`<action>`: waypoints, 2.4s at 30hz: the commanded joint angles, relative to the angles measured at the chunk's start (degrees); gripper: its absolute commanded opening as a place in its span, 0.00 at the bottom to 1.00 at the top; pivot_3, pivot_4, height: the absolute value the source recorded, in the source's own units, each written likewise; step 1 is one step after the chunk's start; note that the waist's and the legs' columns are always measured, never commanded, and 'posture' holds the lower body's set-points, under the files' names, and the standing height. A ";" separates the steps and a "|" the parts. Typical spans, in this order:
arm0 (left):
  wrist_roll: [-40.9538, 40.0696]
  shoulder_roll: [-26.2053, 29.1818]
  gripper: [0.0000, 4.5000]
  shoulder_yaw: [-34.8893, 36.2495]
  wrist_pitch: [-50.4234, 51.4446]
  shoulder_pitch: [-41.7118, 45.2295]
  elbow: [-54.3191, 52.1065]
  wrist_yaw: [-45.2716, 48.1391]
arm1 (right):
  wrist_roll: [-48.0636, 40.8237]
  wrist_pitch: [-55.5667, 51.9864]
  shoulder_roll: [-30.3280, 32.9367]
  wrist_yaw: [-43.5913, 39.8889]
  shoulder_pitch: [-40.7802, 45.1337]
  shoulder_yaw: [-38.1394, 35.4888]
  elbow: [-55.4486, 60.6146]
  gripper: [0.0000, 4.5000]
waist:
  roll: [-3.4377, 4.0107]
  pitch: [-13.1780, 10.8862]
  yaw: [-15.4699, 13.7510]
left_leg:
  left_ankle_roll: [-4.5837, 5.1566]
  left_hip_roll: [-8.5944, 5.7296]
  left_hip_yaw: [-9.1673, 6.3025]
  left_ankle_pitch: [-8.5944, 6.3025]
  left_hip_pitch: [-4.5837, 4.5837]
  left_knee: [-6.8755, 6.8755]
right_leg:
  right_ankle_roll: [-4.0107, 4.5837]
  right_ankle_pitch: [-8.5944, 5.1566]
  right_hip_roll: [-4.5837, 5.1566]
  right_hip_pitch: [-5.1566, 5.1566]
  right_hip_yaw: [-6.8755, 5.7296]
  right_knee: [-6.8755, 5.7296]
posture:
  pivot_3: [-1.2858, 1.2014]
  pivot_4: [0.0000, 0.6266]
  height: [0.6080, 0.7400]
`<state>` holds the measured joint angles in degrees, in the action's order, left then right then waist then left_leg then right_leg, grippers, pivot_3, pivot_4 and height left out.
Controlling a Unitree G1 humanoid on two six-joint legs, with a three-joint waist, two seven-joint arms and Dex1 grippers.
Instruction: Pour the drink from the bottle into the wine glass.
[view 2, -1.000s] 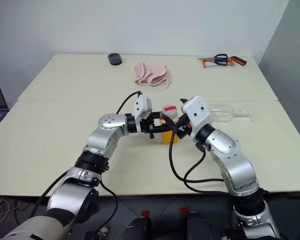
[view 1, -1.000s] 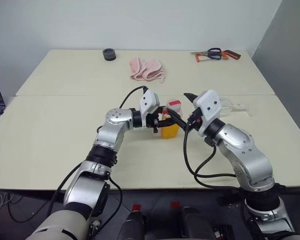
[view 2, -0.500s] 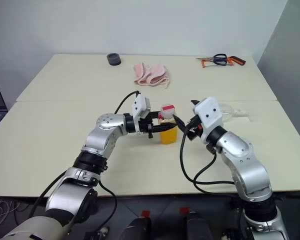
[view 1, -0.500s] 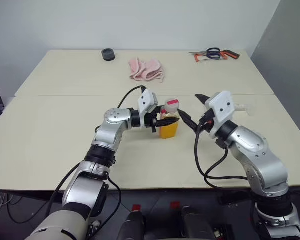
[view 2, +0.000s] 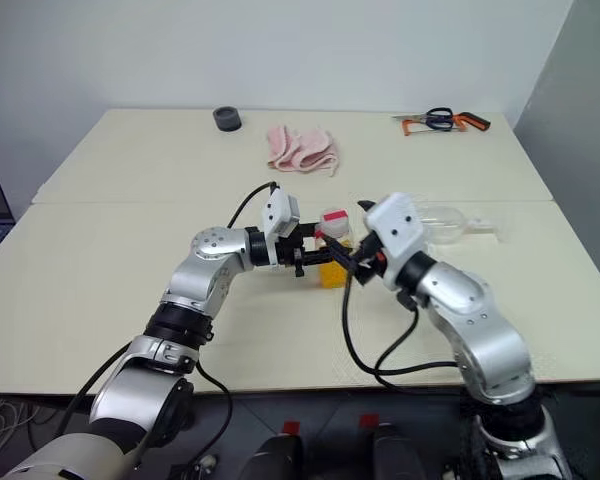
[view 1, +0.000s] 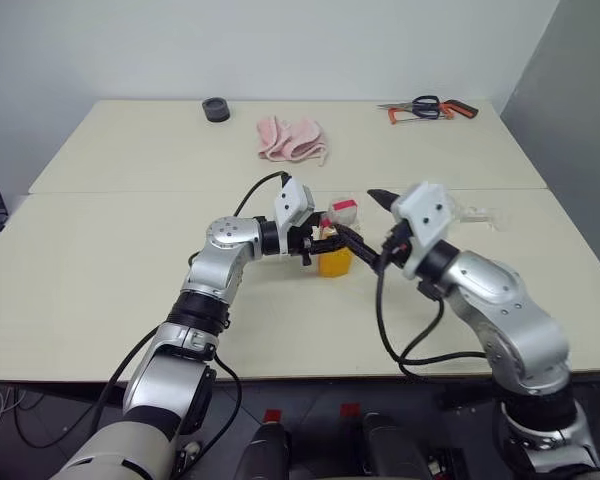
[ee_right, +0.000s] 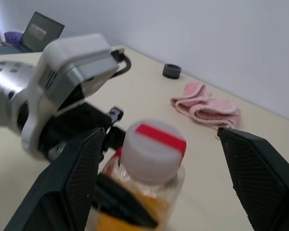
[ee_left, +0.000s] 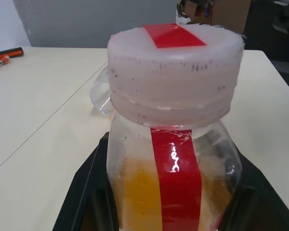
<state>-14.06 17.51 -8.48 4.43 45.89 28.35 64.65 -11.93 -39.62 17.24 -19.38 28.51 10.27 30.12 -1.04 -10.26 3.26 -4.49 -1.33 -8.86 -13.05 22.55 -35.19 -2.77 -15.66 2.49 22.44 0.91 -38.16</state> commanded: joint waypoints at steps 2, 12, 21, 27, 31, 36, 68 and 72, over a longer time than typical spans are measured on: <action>-0.02 -0.09 0.42 0.66 -0.77 1.23 -0.61 0.53 | 1.96 0.70 -1.15 1.68 1.72 -0.05 -2.16 0.89 | 0.00 0.00 -0.03 | -0.01 -0.01 0.00 0.00 0.02 0.00 | 0.00 0.00 0.01 0.00 0.00 0.02 | 0.52 0.24 1.00; 0.08 0.22 0.42 0.87 -0.99 1.25 -0.48 0.53 | 1.45 0.13 -1.74 0.69 1.09 -0.47 -2.91 0.70 | 0.00 0.00 -0.01 | 0.00 -0.01 -0.01 0.00 0.00 0.00 | 0.00 0.00 0.01 0.00 0.00 0.00 | 0.52 0.24 1.00; 0.11 0.30 0.42 0.80 -0.99 1.64 -0.06 0.80 | -1.52 3.85 -0.64 -5.83 1.91 -0.55 -4.71 0.40 | 0.00 0.00 -0.01 | 0.01 -0.01 -0.01 0.00 0.01 0.00 | 0.00 0.00 0.01 0.00 0.00 0.00 | 0.52 0.24 1.00; 0.30 0.31 0.42 0.54 -1.19 2.30 0.60 2.14 | -7.26 9.61 3.98 -24.26 10.56 0.05 -17.53 0.40 | 0.00 0.00 0.17 | 0.01 0.00 0.02 -0.01 -0.03 0.00 | 0.00 0.00 -0.01 -0.01 0.00 -0.01 | 0.52 0.24 1.00; 0.61 0.05 0.42 0.61 -1.54 2.64 0.93 2.41 | -8.58 9.45 4.42 -29.73 15.12 -0.43 -25.21 0.40 | 0.00 0.00 0.29 | 0.01 0.04 0.01 0.00 -0.04 0.01 | 0.00 0.00 -0.05 -0.01 -0.01 -0.01 | 0.52 0.24 1.00; 0.89 0.06 0.41 0.97 -1.70 2.48 0.86 2.36 | -8.58 9.96 2.30 -25.22 13.64 -4.76 -22.79 0.69 | 0.00 0.00 0.15 | -0.01 0.03 0.01 0.00 -0.02 0.01 | 0.01 0.01 -0.03 0.00 0.00 0.00 | 0.52 0.24 1.00; 1.92 0.29 0.41 1.26 -2.83 4.87 4.84 4.38 | 10.55 11.55 -1.78 1.20 -0.44 -0.82 -7.23 0.93 | 0.00 0.00 0.02 | 0.00 -0.01 0.03 0.00 0.07 -0.01 | 0.00 0.00 0.00 0.17 0.04 -0.16 | 0.52 0.24 1.00; 2.00 0.38 0.41 1.33 -2.80 4.97 4.99 4.51 | 9.90 11.01 -1.30 1.36 -1.78 -1.70 -5.70 0.93 | 0.01 0.00 0.01 | 0.00 -0.01 0.04 0.00 0.07 -0.01 | 0.00 0.00 0.00 0.17 0.05 -0.17 | 0.52 0.24 1.00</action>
<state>-12.10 17.36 -7.69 2.99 49.74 33.97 68.62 -2.56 -28.42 15.12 -19.09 27.29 12.32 22.60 -1.03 -10.25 3.27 -4.49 -1.34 -8.81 -13.04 22.61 -35.20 -2.77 -15.66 2.49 22.61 0.95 -38.35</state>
